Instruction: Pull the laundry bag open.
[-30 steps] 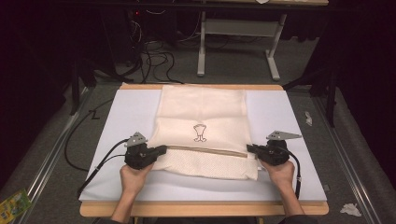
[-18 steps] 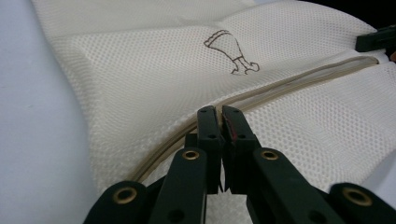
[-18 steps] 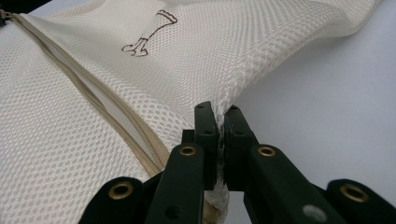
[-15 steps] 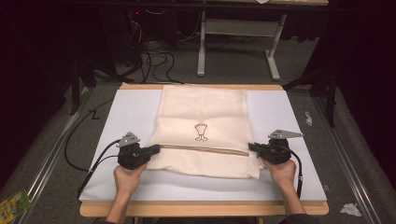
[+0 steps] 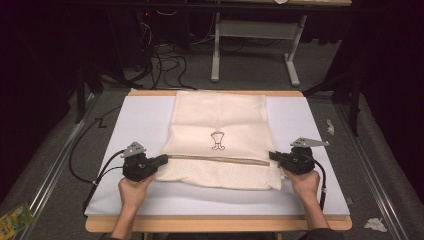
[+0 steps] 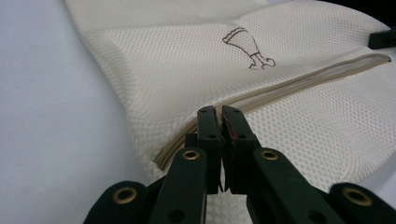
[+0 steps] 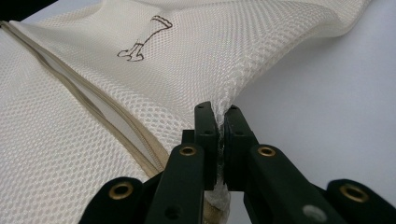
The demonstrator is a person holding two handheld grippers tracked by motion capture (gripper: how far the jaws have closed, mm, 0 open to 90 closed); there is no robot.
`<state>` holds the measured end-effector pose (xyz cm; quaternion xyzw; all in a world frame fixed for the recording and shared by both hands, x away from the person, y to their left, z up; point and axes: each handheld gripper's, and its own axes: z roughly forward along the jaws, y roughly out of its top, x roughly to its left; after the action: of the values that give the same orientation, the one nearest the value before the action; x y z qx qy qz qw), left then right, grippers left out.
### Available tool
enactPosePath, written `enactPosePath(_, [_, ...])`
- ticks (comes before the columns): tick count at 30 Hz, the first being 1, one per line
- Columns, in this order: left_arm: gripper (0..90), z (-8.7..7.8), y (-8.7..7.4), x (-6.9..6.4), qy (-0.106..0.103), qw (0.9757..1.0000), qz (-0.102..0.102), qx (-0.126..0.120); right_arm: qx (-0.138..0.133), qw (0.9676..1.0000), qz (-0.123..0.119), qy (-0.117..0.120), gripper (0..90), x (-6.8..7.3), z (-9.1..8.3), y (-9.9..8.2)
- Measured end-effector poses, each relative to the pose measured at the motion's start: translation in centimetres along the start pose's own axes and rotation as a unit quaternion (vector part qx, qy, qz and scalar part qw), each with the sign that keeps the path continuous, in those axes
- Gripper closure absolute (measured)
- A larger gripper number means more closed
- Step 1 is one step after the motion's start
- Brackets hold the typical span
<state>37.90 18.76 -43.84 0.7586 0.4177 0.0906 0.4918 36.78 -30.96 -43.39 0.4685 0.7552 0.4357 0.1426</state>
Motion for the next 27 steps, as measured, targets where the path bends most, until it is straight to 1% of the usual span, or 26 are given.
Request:
enactPosePath(1, [87.1,-0.1,0.0,0.1,0.0,1.0,0.0,0.0,0.001,1.0,0.001,-0.001,87.8,0.0,-0.1,0.0])
enactPosePath(2, [87.0,-0.1,0.0,0.2,0.001,1.0,-0.001,-0.002,0.0,1.0,-0.002,-0.002,87.8,-0.1,-0.2,0.1])
enactPosePath(4, [87.1,-0.1,0.0,0.2,0.001,1.0,-0.001,-0.002,-0.003,1.0,0.004,-0.002,87.8,-0.2,-0.3,0.1])
enactPosePath(6, [87.1,-0.2,0.0,0.3,0.0,1.0,-0.003,-0.005,-0.002,1.0,-0.001,-0.005,87.8,-0.2,-0.3,0.3])
enactPosePath(7, [87.0,-0.2,0.0,0.3,0.001,1.0,-0.004,-0.006,-0.003,1.0,0.001,-0.003,87.8,-0.2,-0.4,0.3])
enactPosePath(10, [87.0,-0.1,0.0,0.4,0.0,0.9999,-0.008,-0.006,-0.004,1.0,0.0,-0.008,87.8,-0.4,-0.7,0.5])
enactPosePath(13, [87.1,-0.2,0.0,0.5,-0.001,1.0,-0.006,-0.006,-0.008,0.9999,0.001,-0.01,87.8,-0.6,-1.0,0.5])
enactPosePath(14, [87.1,-0.2,0.0,0.4,0.0,1.0,-0.007,-0.007,-0.006,0.9999,0.006,-0.009,87.8,-0.6,-1.1,0.5])
enactPosePath(16, [87.1,-0.1,0.0,0.4,0.0,1.0,-0.006,-0.006,-0.006,0.9999,0.001,-0.011,87.8,-0.7,-1.1,0.6])
enactPosePath(20, [87.1,0.0,-0.1,0.3,0.0,1.0,-0.006,-0.003,-0.006,0.9999,0.005,-0.013,87.8,-0.9,-1.0,0.6])
enactPosePath(22, [87.1,-0.1,-0.1,0.4,0.004,1.0,-0.005,-0.002,-0.006,0.9999,0.005,-0.014,87.9,-1.0,-1.1,0.6])
enactPosePath(23, [87.1,-0.1,-0.1,0.4,0.004,1.0,-0.005,-0.002,-0.006,0.9999,0.004,-0.016,87.9,-1.0,-1.2,0.5])
enactPosePath(24, [87.1,-0.2,-0.1,0.4,0.005,1.0,-0.004,-0.001,-0.005,0.9998,0.01,-0.015,87.9,-1.0,-1.2,0.5])
enactPosePath(27, [87.1,-0.3,-0.2,0.3,0.003,1.0,-0.002,-0.001,-0.006,0.9998,0.009,-0.016,88.0,-1.2,-1.4,0.5])
